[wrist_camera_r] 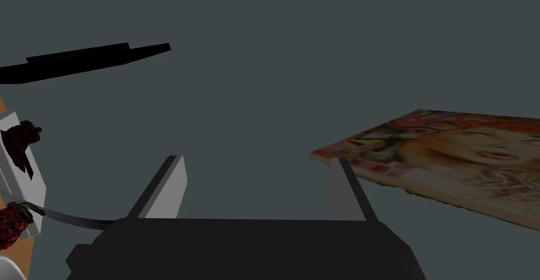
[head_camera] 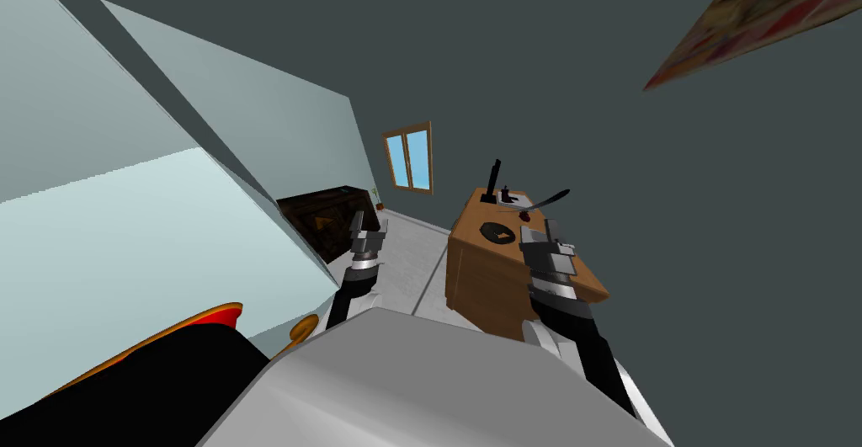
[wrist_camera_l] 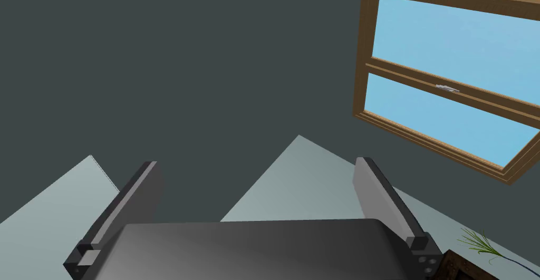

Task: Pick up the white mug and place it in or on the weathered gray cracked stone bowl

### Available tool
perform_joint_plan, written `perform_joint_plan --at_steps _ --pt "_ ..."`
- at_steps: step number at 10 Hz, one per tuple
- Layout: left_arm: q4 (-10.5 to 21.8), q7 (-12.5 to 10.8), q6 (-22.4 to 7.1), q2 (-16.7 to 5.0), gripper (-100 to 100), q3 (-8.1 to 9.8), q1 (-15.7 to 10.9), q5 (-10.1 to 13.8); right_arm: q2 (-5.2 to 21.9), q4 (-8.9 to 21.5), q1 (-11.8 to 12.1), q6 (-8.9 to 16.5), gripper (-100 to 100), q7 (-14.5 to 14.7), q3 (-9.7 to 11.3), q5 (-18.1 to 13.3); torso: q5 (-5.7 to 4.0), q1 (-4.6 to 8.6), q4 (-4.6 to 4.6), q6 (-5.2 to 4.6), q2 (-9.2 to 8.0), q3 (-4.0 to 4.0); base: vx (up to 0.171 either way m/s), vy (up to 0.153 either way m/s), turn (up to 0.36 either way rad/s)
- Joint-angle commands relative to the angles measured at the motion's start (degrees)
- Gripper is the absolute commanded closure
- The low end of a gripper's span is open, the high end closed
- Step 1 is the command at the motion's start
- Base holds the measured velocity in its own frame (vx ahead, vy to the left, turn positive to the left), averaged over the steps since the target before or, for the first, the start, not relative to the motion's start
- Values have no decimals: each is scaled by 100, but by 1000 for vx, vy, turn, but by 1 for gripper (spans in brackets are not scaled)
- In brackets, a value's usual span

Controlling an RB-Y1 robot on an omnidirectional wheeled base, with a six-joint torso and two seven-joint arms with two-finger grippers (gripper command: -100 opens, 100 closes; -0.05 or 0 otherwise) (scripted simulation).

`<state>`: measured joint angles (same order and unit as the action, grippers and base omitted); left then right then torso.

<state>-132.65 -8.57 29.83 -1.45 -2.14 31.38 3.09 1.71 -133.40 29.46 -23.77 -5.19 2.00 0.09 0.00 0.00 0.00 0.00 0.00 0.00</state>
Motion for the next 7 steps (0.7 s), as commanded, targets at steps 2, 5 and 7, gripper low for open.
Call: perform_joint_plan --at_steps 2,5,7 --pt "0 0 0 0 0 0 0 0 350 -40 207 58 -100 159 -190 -40 1 -5 0 0 -1 1 1 27 28" --pt "0 0 0 0 0 0 0 0 813 -103 564 148 -100 422 -514 -124 3 -11 -1 0 2 -1 10 39 34" --pt "0 0 0 1 0 -1 0 0 1171 -146 874 222 -100 646 -801 -209 5 -21 0 0 1 -1 13 62 33"
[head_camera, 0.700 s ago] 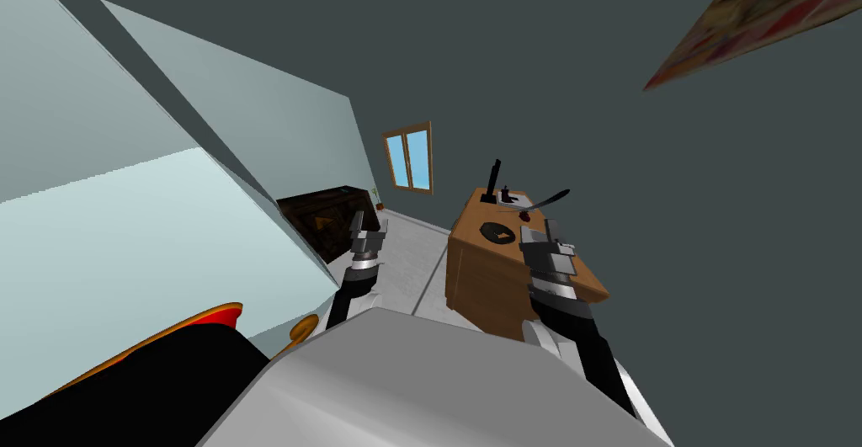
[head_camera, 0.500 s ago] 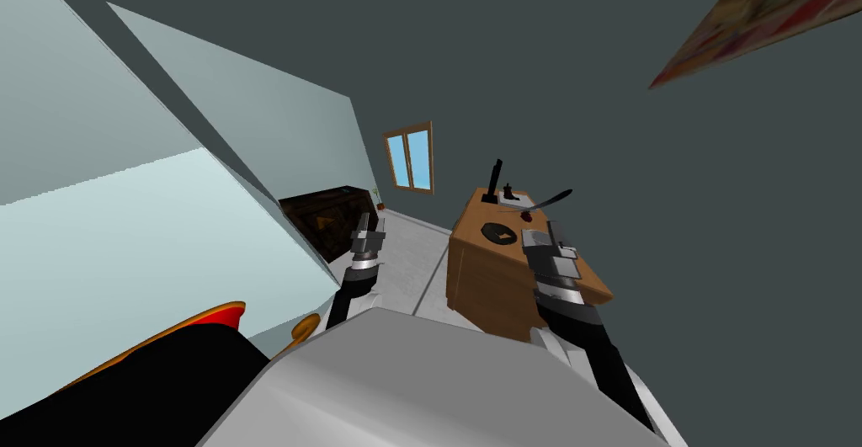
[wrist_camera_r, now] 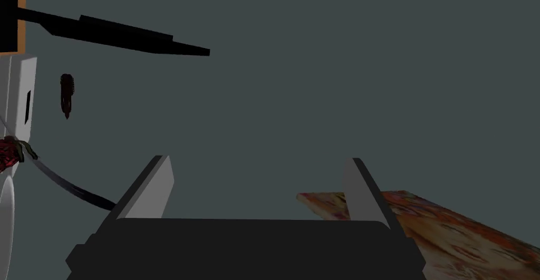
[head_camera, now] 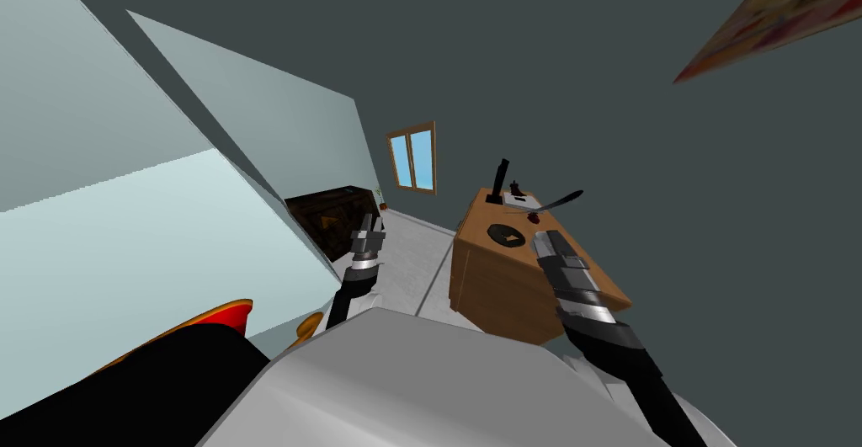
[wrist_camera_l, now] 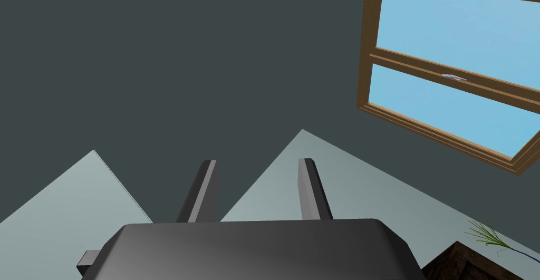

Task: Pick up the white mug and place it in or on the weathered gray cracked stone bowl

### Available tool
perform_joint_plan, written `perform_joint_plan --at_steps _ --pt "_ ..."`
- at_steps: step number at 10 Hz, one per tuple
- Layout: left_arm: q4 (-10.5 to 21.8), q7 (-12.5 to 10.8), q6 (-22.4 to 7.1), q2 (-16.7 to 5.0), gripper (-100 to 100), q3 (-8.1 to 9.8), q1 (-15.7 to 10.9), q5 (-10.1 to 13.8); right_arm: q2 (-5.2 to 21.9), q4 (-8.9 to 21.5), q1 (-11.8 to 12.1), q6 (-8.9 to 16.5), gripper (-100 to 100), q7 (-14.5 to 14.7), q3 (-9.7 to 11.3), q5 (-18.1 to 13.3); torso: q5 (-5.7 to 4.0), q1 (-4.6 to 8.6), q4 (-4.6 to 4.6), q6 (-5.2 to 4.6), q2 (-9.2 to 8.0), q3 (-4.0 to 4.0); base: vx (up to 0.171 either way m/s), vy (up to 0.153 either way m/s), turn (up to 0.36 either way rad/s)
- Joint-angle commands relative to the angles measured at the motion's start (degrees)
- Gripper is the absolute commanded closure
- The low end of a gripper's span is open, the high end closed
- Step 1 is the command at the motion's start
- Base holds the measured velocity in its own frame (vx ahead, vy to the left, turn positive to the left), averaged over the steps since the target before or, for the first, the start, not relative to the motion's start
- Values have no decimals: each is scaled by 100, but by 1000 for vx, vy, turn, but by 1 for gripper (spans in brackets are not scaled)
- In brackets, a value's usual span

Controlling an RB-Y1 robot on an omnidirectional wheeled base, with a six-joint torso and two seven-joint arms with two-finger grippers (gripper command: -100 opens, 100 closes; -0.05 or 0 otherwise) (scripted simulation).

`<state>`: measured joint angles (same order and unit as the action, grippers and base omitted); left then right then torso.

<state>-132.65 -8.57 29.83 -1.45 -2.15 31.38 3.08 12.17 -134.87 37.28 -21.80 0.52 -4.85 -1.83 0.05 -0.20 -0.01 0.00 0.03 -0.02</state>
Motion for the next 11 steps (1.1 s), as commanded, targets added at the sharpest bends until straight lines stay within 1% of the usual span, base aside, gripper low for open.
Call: perform_joint_plan --at_steps 1,2,5,6,7,8,9,11 --pt "0 0 0 0 0 0 0 0 286 -18 264 63 -100 198 -276 -69 0 0 0 0 0 0 30 57 38" --pt "0 0 0 0 0 0 0 0 354 -18 264 63 -100 198 -276 -69 0 0 -1 0 4 -2 23 41 13" --pt "0 0 0 0 0 0 0 0 942 -52 794 180 -100 588 -808 -269 -1 4 0 0 -1 0 17 48 34" --pt "0 0 0 0 0 0 0 0 1036 -52 830 180 -100 588 -808 -269 0 0 -1 0 4 -2 23 42 6" --pt "0 0 0 0 0 0 0 0 1265 -53 1032 217 -100 721 -998 -352 -1 4 -1 0 4 -3 22 33 24" --pt "0 0 0 0 0 0 0 0 1422 -47 1215 252 -100 855 -1178 -442 -2 7 -1 0 4 -2 29 40 25" --pt "0 0 0 0 0 0 0 0 1527 -47 1238 252 -100 855 -1193 -442 -2 8 -1 1 6 -4 21 35 7" --pt "0 0 0 0 0 0 0 0 1922 -12 1598 316 -100 1119 -1584 -646 -2 7 -1 0 3 -2 20 38 15"
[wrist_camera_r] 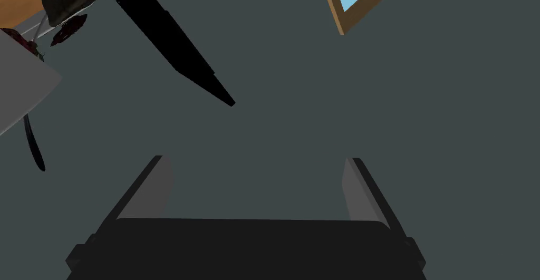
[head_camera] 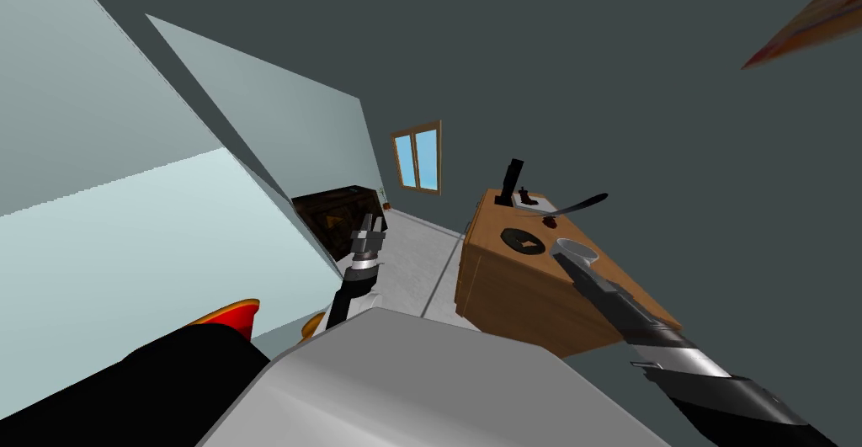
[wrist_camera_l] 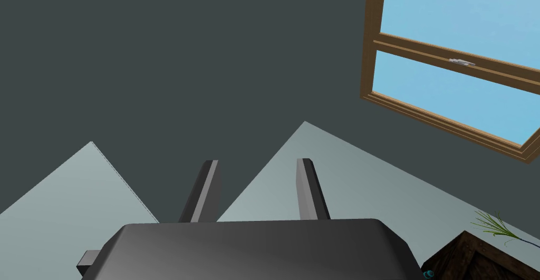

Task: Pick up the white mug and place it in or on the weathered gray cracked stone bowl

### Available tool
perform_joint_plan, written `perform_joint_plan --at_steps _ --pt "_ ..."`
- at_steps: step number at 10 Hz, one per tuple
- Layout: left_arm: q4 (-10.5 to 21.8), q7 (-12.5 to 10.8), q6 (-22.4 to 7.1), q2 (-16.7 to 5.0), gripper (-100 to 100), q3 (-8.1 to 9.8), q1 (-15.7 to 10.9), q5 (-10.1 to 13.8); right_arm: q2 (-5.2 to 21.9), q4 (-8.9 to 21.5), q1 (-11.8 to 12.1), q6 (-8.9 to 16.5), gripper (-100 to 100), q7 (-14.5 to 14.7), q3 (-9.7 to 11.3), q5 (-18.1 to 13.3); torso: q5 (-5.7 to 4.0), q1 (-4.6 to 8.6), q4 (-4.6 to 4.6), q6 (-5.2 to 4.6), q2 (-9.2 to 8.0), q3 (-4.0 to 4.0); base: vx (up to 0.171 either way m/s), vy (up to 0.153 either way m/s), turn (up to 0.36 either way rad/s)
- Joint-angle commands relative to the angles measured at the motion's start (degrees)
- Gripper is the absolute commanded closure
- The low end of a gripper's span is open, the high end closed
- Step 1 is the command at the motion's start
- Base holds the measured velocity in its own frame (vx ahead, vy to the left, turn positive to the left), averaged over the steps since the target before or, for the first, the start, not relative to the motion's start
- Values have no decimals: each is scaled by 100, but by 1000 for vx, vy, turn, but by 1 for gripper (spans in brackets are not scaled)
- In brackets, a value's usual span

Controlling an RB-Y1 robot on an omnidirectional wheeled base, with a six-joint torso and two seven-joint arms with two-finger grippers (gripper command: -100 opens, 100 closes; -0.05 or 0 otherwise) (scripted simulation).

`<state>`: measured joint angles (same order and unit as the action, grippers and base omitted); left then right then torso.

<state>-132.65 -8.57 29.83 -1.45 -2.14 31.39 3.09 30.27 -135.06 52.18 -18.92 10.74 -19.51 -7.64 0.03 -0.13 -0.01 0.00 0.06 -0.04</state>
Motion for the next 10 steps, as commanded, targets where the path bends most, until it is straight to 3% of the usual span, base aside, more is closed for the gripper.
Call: perform_joint_plan --at_steps 1,2,3,4,5,9,10 --pt "0 0 0 0 0 0 0 0 222 7 166 28 -100 97 -128 -64 0 0 0 0 0 0 20 32 1" --pt "0 0 0 0 0 0 0 0 419 35 376 56 -100 225 -333 -178 -1 2 0 0 0 0 23 35 8" --pt "0 0 0 0 0 0 0 0 476 35 376 56 -100 225 -333 -178 -1 2 0 0 1 0 19 21 -1" --pt "0 0 0 0 0 0 0 0 687 72 587 82 -100 350 -540 -298 -2 5 0 1 1 0 24 19 5" --pt "0 0 0 0 0 0 0 0 730 72 587 82 -100 350 -540 -298 -2 7 0 1 2 -1 22 18 0" --pt "0 0 0 0 0 0 0 0 1440 222 1217 138 -100 703 -1156 -698 -2 6 -1 1 4 -2 28 22 -5" --pt "0 0 0 0 0 0 0 0 1499 222 1217 138 -100 703 -1156 -698 -2 7 -1 1 4 -2 18 11 -6"
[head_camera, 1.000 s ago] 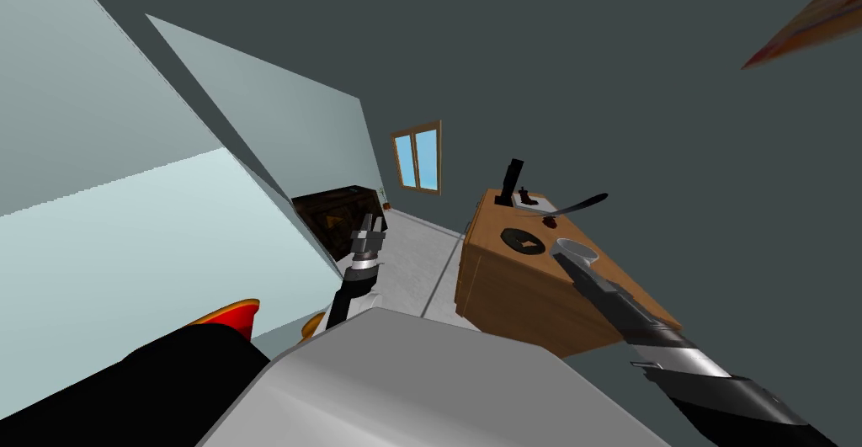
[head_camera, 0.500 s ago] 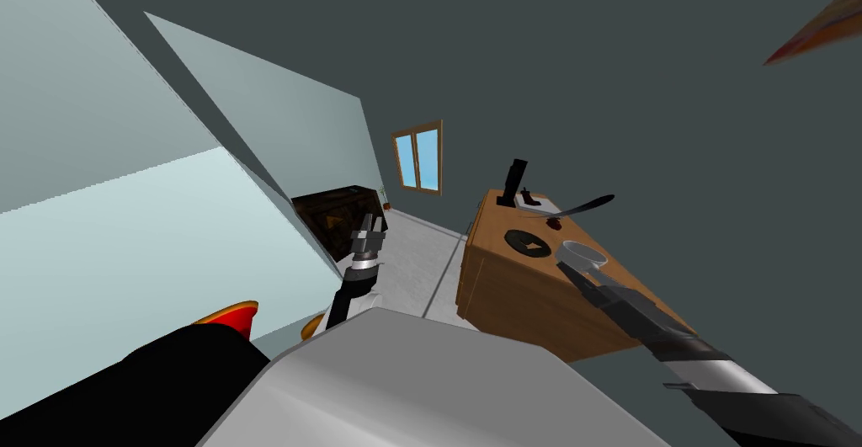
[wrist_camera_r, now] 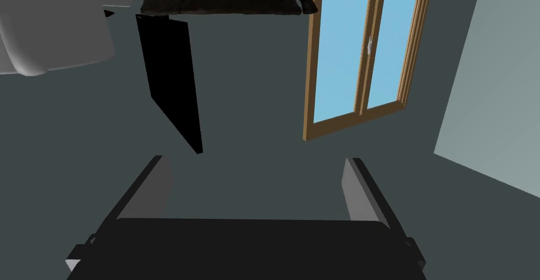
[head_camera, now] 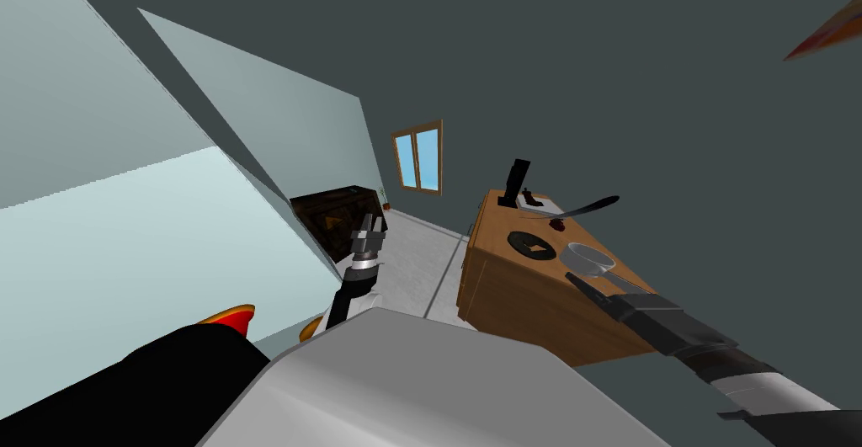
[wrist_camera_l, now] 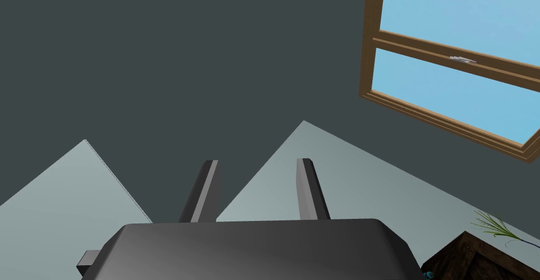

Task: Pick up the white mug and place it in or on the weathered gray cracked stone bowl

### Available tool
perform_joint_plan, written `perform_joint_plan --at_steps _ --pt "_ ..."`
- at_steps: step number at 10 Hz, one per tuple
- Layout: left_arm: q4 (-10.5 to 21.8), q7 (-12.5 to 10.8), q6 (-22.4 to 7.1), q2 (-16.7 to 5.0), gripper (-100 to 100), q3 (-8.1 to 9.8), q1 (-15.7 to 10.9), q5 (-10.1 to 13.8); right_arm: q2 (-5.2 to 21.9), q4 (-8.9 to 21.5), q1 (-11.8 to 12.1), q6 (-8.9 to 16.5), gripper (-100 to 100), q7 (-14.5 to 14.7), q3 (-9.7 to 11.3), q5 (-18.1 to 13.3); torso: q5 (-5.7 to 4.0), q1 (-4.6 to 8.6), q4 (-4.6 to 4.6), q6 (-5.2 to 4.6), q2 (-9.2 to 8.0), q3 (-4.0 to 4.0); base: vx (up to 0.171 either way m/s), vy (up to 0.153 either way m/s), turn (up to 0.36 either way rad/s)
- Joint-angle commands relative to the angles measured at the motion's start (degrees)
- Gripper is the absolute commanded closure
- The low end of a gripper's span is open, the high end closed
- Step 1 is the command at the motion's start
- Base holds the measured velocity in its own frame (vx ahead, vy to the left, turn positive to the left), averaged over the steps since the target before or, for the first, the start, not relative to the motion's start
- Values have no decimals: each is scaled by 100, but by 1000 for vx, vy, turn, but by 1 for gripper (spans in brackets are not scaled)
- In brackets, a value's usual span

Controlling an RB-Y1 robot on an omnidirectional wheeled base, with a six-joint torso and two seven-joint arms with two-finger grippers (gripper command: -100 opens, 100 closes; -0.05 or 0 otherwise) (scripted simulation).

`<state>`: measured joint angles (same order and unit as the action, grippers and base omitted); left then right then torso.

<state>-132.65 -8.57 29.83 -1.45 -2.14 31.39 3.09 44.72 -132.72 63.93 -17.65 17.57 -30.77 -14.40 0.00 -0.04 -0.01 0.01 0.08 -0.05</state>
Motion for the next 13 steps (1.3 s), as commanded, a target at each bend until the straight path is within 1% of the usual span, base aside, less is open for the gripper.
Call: perform_joint_plan --at_steps 1,2,3,4,5,6,7,8,9,10,11,12,13 --pt "0 0 0 0 0 0 0 0 286 50 249 22 -100 129 -235 -168 0 0 0 0 0 0 21 13 -12" --pt "0 0 0 0 0 0 0 0 445 118 447 31 -100 233 -436 -318 0 0 0 0 0 0 31 16 -26" --pt "0 0 0 0 0 0 0 0 573 118 452 31 -100 233 -437 -318 0 -1 -1 0 3 -1 30 12 -10" --pt "0 0 0 0 0 0 0 0 779 192 650 38 -100 331 -638 -472 -1 0 -1 1 4 -2 32 11 -15" --pt "0 0 0 0 0 0 0 0 833 192 650 38 -100 331 -638 -472 0 1 -1 0 5 -3 23 7 -11" --pt "0 0 0 0 0 0 0 0 1063 272 843 41 -100 424 -836 -630 -1 2 -1 0 3 -2 26 7 -22" --pt "0 0 0 0 0 0 0 0 1232 358 1017 41 -100 511 -1002 -792 -1 3 -1 0 3 -2 38 11 -38" --pt "0 0 0 0 0 0 0 0 1351 358 1031 41 -100 511 -1030 -792 -1 2 -1 0 6 -4 27 9 -18" --pt "0 0 0 0 0 0 0 0 1550 450 1213 38 -100 592 -1218 -957 -1 1 -1 1 4 -3 27 4 -24" --pt "0 0 0 0 0 0 0 0 1606 450 1213 38 -100 592 -1218 -957 -1 3 -1 0 4 -3 21 1 -19" --pt "0 0 0 0 0 0 0 0 1833 547 1391 32 -100 667 -1401 -1124 -2 4 0 0 2 -1 27 0 -38" --pt "0 0 0 0 0 0 0 0 1991 648 1562 23 -100 736 -1577 -1293 -2 5 -1 0 3 -2 42 -4 -50" --pt "0 0 0 0 0 0 0 0 2099 648 1562 23 -100 736 -1577 -1293 -2 6 -1 0 8 -4 29 -3 -16"
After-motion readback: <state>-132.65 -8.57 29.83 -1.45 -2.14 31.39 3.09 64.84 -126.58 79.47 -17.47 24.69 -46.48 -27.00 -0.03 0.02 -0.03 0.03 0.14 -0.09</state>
